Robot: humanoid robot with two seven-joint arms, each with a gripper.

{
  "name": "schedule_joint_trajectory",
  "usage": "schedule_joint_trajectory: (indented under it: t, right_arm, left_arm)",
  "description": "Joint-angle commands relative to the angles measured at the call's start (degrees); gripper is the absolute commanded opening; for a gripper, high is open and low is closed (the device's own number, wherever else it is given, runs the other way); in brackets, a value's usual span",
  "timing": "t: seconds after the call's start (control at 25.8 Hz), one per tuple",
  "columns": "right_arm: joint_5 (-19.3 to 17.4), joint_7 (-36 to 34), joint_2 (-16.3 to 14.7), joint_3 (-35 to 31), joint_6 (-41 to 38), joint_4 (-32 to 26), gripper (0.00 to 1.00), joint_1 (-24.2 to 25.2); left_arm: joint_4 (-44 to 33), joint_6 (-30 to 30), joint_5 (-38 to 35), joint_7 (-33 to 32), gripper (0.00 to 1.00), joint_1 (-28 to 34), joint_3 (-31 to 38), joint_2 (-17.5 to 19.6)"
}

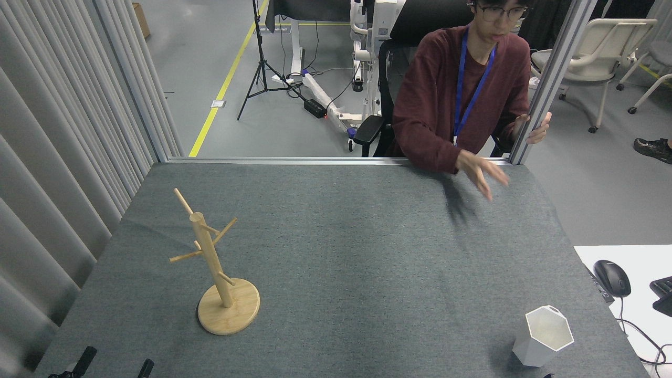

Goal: Hang cup on storage rack

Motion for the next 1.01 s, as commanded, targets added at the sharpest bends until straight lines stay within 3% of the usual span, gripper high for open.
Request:
schedule_joint_trajectory:
  t: [0.0,0.43,0.62,0.77,0.97]
  right_arm:
    - [0.0,0.0,0.0,0.0,0.0,0.0,0.98,0.0]
    - [0.1,-0.1,-1.1,-0.1,0.1,3.3,0.98,-0.7]
    - [0.5,0.0,-4.2,0.1,0.0,9.1,0.98,-6.1]
    - [0.6,0.0,-8.4,0.2,0.0,12.7,0.98,-9.1]
    - [1.8,0.0,-9.8,0.6,-0.7,14.7,0.98,-10.1]
  left_arm:
    - [0.0,0.0,0.0,0.1,1.0,0.0,0.0,0.1]
    - [0.4,0.2,0.4,0.1,1.0,0.0,0.2,0.0]
    - [0.5,0.2,0.6,0.1,1.0,0.0,0.2,0.0]
    - [0.8,0.2,0.6,0.1,1.0,0.0,0.1,0.0]
    - [0.9,0.2,0.6,0.1,1.0,0.0,0.1,0.0]
